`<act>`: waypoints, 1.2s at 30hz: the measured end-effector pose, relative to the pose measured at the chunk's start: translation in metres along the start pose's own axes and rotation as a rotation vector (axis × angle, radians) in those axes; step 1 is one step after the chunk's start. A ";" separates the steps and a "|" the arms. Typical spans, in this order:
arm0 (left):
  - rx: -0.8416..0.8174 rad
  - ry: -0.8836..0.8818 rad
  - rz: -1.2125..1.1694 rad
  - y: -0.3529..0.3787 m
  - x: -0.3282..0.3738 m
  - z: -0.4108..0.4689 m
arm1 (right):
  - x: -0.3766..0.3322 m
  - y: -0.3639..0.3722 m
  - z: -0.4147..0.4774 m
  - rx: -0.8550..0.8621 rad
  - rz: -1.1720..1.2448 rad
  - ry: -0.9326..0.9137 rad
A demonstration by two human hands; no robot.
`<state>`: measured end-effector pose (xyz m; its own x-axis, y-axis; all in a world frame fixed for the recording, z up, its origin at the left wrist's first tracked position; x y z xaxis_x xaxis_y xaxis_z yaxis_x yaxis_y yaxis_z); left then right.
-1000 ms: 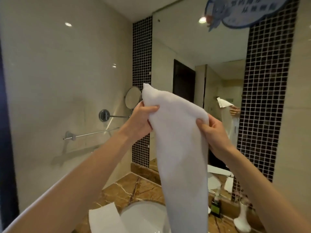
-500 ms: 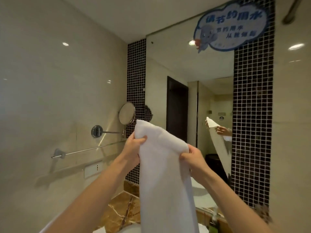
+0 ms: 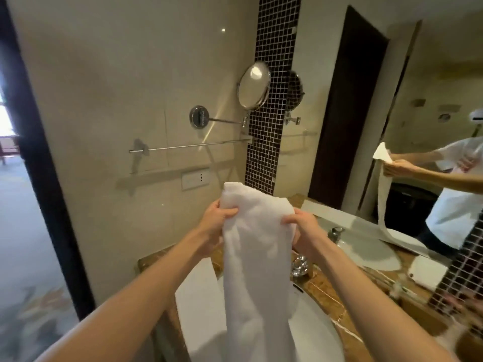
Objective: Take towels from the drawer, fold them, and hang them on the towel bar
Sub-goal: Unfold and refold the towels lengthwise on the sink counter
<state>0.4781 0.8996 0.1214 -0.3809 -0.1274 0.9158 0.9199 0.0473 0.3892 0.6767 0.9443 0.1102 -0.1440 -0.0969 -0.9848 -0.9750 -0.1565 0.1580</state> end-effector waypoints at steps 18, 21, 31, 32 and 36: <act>0.318 -0.079 -0.032 -0.165 -0.075 0.066 | 0.126 0.102 0.146 -0.207 -0.216 0.135; 0.387 -0.119 -0.086 -0.185 -0.093 0.074 | 0.156 0.116 0.164 -0.241 -0.176 0.224; 0.623 -0.282 0.112 -0.270 -0.183 0.120 | 0.245 0.131 0.220 -0.281 -0.220 0.318; 0.628 -0.310 0.110 -0.278 -0.192 0.124 | 0.254 0.132 0.225 -0.291 -0.236 0.342; 0.676 -0.367 0.162 -0.306 -0.218 0.139 | 0.285 0.138 0.247 -0.250 -0.268 0.372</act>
<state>0.2666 1.0504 -0.1834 -0.3618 0.2626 0.8945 0.7554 0.6449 0.1163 0.4597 1.1376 -0.1660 0.2193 -0.3572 -0.9079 -0.8924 -0.4496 -0.0387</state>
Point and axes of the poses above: each hand's wrist, its own z-axis towards the middle knuckle, its own y-axis out of the palm, x = y × z, the point moved 4 cm from there along z, towards the middle knuckle, and after that the axes turned 2 degrees about -z, right-handed, at the moved point
